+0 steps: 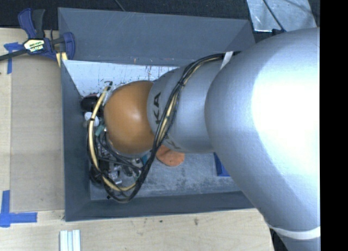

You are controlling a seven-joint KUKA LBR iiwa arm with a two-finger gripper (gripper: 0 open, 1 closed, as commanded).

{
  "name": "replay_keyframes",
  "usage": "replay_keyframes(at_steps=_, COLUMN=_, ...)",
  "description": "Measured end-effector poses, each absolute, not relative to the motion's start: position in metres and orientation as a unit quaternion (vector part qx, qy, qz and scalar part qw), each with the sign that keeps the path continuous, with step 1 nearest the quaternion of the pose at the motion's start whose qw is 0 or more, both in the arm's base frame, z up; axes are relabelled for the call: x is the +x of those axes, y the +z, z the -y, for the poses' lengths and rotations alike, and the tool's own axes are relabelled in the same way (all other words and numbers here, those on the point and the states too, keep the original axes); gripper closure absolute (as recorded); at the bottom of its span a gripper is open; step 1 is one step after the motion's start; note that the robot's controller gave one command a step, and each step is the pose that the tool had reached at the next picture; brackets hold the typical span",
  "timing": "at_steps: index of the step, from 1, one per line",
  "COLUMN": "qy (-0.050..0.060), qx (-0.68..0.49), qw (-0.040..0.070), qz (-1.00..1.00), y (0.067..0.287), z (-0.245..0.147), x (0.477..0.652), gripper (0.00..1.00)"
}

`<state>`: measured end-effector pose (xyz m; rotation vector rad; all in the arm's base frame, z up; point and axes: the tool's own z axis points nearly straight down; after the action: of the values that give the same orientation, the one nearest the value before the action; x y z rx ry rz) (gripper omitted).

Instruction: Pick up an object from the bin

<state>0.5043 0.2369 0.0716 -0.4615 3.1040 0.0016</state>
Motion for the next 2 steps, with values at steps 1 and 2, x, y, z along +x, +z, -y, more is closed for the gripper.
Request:
replay_keyframes(at_steps=1, qy=-0.003, qx=-0.143, qw=0.001, qz=-0.99, y=0.063, z=-0.26, x=0.503, gripper=0.0)
replay_keyframes(at_steps=2, qy=0.0, qx=-0.146, qw=0.002, qz=-0.989, y=0.072, z=-0.235, x=0.505, gripper=0.0)
